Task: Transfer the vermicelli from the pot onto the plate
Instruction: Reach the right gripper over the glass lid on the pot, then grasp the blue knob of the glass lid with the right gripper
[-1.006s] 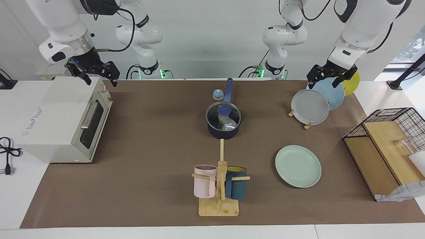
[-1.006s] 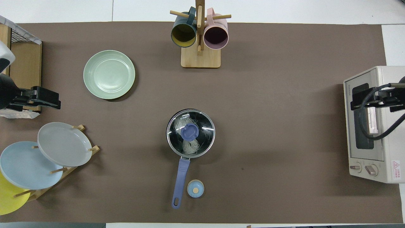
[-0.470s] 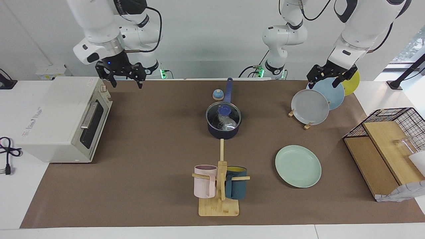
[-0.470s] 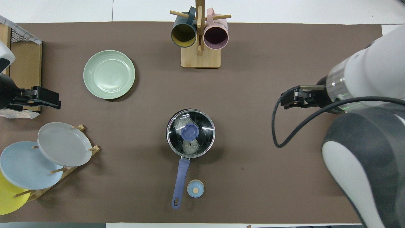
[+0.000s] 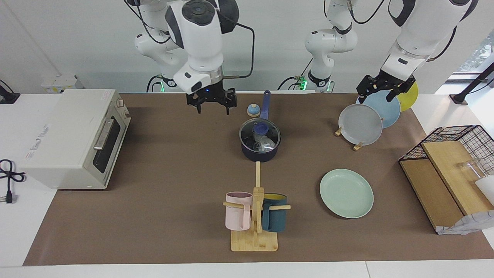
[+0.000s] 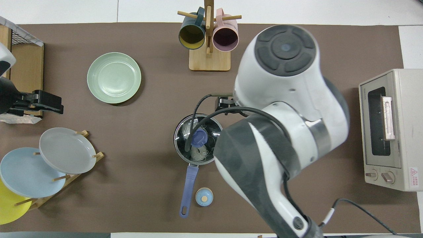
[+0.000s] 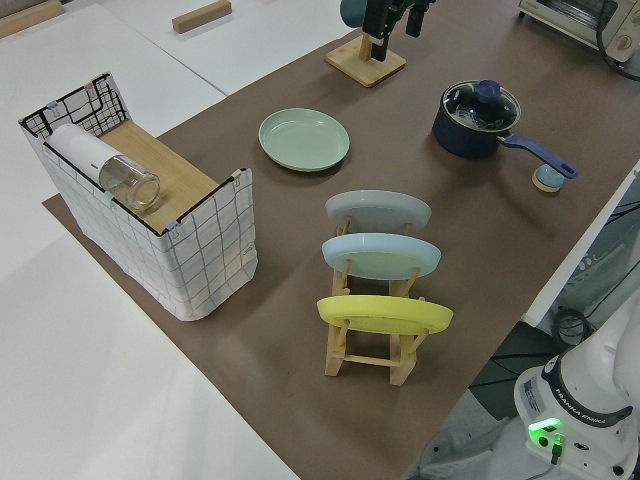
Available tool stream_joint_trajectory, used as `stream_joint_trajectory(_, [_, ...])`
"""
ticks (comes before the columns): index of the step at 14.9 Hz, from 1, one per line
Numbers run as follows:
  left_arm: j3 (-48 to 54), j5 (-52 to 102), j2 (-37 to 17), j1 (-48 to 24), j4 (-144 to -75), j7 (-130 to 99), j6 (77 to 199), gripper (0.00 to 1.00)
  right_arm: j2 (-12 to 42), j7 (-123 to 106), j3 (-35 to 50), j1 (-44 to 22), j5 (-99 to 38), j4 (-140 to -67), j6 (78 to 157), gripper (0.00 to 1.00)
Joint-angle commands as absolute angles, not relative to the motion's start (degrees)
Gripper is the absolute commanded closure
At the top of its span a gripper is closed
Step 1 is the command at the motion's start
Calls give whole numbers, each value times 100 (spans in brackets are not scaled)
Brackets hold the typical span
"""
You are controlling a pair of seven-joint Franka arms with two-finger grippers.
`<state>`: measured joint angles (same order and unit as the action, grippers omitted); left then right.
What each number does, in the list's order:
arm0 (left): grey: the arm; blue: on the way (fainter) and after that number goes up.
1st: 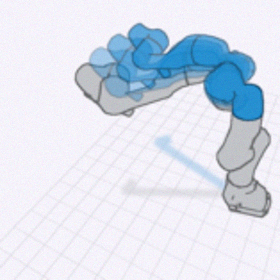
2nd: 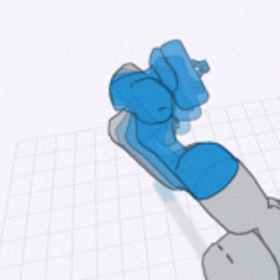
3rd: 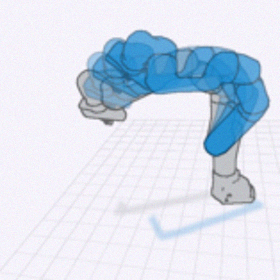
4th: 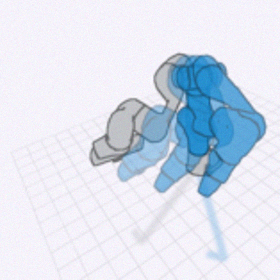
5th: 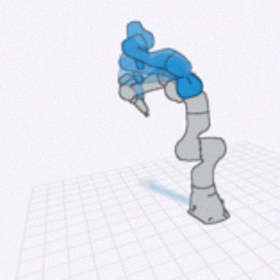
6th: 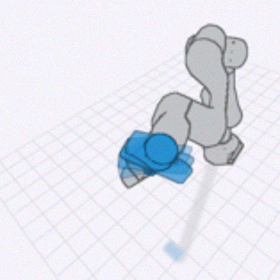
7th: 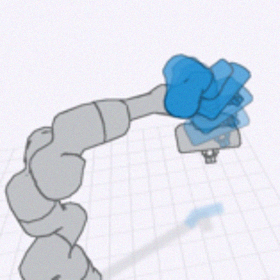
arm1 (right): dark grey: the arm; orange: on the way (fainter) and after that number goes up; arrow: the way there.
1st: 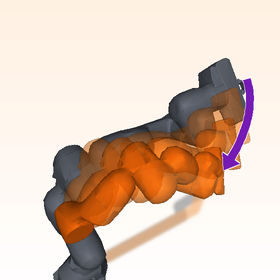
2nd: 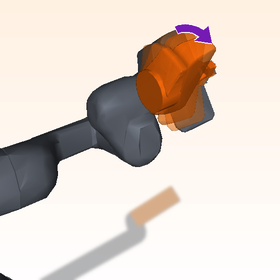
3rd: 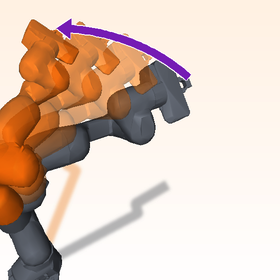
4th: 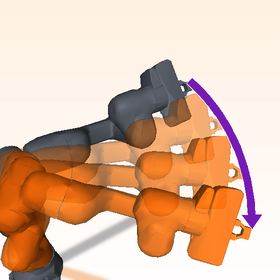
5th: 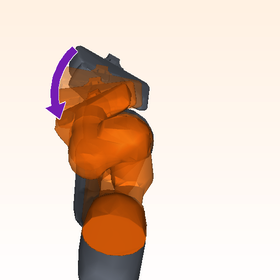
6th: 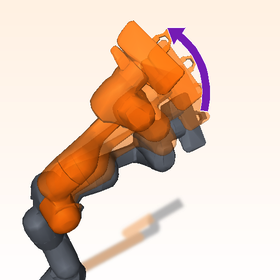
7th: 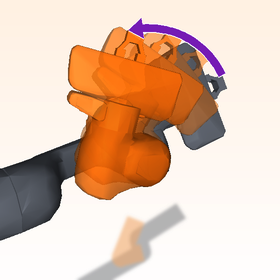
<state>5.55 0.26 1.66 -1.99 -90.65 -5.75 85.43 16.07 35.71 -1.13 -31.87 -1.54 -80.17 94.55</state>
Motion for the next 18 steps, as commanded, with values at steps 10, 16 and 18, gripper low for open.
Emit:
stream_joint_trajectory(10, [519, -114, 211, -246, -9079, -580, 8525, 0, 2101, 4403, -123, -4280, -158, -8558, 10686, 0])
stream_joint_trajectory(16, [519, -114, 211, -246, -9079, -589, 8525, 0, 1750, 4167, -106, -4359, 158, -9491, 11275, 0])
stream_joint_trajectory(18, [519, -114, 211, -246, -9079, -589, 8525, 0, 1662, 4157, -105, -4447, 158, -9781, 11591, 0])
